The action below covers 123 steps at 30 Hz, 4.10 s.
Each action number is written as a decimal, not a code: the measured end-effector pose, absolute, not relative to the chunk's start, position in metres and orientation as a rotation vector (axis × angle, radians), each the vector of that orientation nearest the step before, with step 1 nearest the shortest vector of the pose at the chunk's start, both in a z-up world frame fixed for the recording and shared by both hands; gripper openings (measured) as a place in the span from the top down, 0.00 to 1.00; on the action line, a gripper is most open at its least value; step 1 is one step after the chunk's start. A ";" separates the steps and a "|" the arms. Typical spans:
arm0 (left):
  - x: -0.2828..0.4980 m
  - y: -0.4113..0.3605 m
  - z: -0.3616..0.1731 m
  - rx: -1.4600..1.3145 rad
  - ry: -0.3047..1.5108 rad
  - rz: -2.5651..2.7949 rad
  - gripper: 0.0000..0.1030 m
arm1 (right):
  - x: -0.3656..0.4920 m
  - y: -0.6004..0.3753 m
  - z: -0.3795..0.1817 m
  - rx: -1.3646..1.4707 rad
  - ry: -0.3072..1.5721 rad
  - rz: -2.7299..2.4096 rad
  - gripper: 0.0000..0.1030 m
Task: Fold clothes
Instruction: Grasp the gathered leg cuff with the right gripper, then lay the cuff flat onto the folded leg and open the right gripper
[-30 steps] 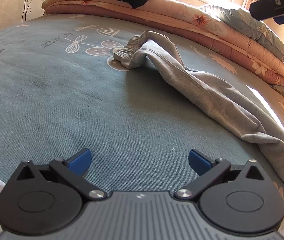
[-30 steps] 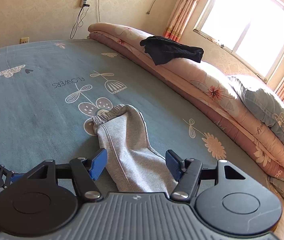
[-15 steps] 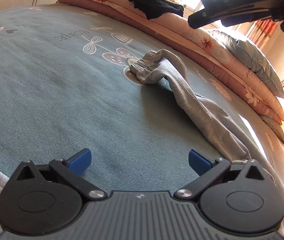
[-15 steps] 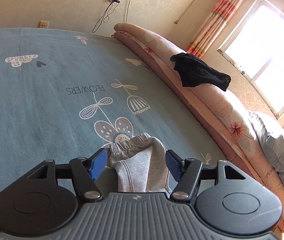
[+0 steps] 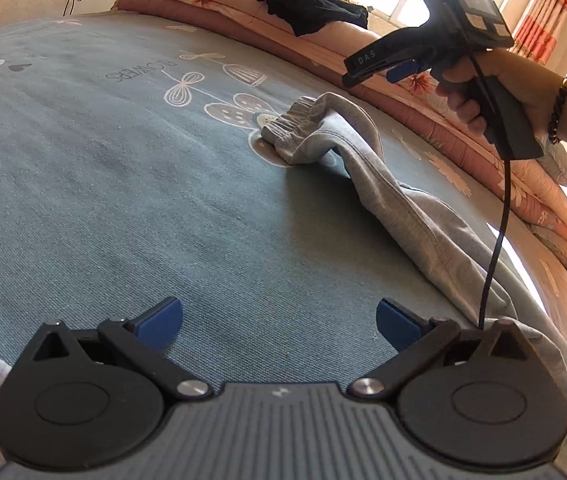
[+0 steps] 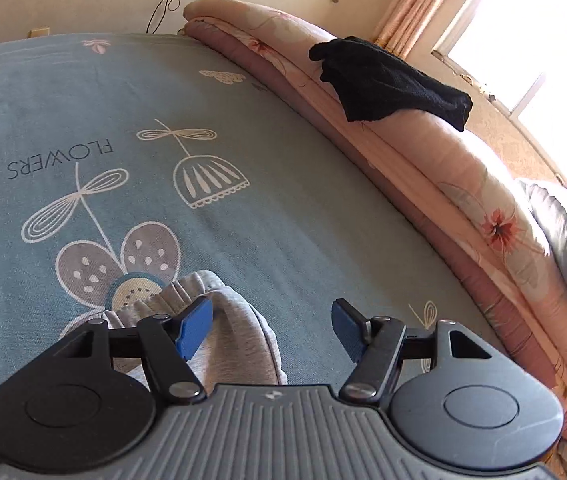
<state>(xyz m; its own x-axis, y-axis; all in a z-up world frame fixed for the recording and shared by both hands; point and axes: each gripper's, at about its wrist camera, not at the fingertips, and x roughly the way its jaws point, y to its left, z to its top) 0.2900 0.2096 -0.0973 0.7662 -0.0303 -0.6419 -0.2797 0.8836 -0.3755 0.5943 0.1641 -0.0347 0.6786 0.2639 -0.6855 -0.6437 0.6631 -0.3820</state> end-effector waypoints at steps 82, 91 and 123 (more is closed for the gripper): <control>0.292 0.201 -0.102 -0.416 0.709 0.161 0.01 | 0.647 0.193 -0.113 -0.430 0.841 0.601 0.65; 0.294 0.201 -0.102 -0.412 0.708 0.163 0.01 | 0.617 0.205 -0.094 -0.613 0.662 0.609 0.95; 0.292 0.203 -0.101 -0.437 0.703 0.155 0.01 | 0.579 0.262 -0.090 -0.513 0.797 0.724 0.92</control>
